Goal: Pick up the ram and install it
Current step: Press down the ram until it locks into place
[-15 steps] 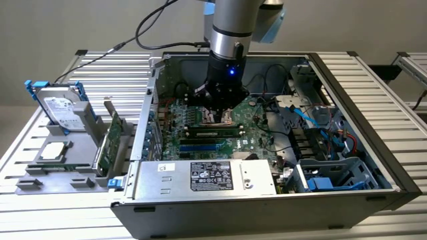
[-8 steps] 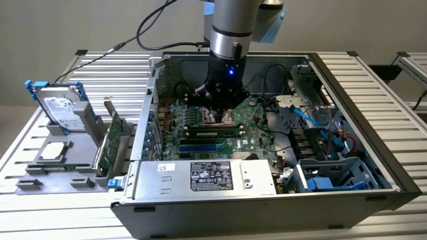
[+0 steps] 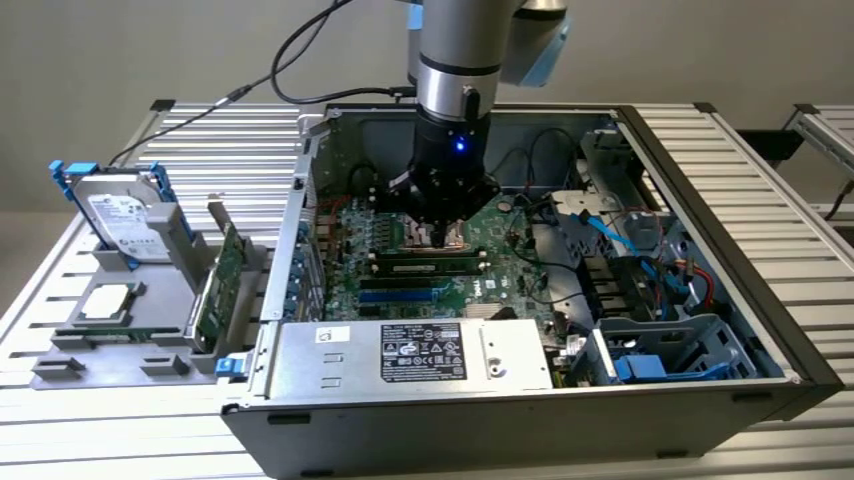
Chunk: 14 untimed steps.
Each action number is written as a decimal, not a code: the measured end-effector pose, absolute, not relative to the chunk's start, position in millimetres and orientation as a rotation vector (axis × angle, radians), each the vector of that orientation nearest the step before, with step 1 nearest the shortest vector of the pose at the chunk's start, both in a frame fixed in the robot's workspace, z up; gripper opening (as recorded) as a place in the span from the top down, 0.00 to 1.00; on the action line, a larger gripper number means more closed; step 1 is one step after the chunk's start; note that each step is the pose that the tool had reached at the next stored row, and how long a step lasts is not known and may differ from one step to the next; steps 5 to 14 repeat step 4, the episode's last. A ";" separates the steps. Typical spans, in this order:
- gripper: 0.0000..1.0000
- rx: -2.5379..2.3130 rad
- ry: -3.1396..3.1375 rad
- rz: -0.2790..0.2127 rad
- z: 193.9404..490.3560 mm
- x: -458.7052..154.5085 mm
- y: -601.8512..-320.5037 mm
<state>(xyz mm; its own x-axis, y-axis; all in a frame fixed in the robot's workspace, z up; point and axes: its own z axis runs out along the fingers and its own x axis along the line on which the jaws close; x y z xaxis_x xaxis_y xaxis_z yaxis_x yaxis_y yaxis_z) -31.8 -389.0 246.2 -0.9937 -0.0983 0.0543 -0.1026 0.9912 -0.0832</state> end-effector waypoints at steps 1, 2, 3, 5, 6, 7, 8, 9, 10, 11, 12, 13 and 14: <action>0.89 0.156 -3.085 0.133 246.3 -31.8 -389.0; 0.89 0.156 -3.085 0.133 246.3 -31.8 -389.0; 0.89 0.156 -3.085 0.133 246.3 -31.8 -389.0; 0.89 0.156 -3.085 0.133 246.3 -31.8 -389.0; 0.89 0.156 -3.085 0.133 246.3 -31.8 -389.0; 0.89 0.156 -3.085 0.133 246.3 -31.8 -389.0; 0.89 0.156 -3.085 0.133 246.3 -31.8 -389.0; 0.89 0.156 -3.085 0.133 246.3 -31.8 -389.0; 0.89 0.156 -3.085 0.133 246.3 -31.8 -389.0; 0.89 0.156 -3.085 0.133 246.3 -31.8 -389.0; 0.89 0.156 -3.085 0.133 246.3 -31.8 -389.0; 0.89 0.156 -3.085 0.133 246.3 -31.8 -389.0; 0.89 0.156 -3.085 0.133 246.3 -31.8 -389.0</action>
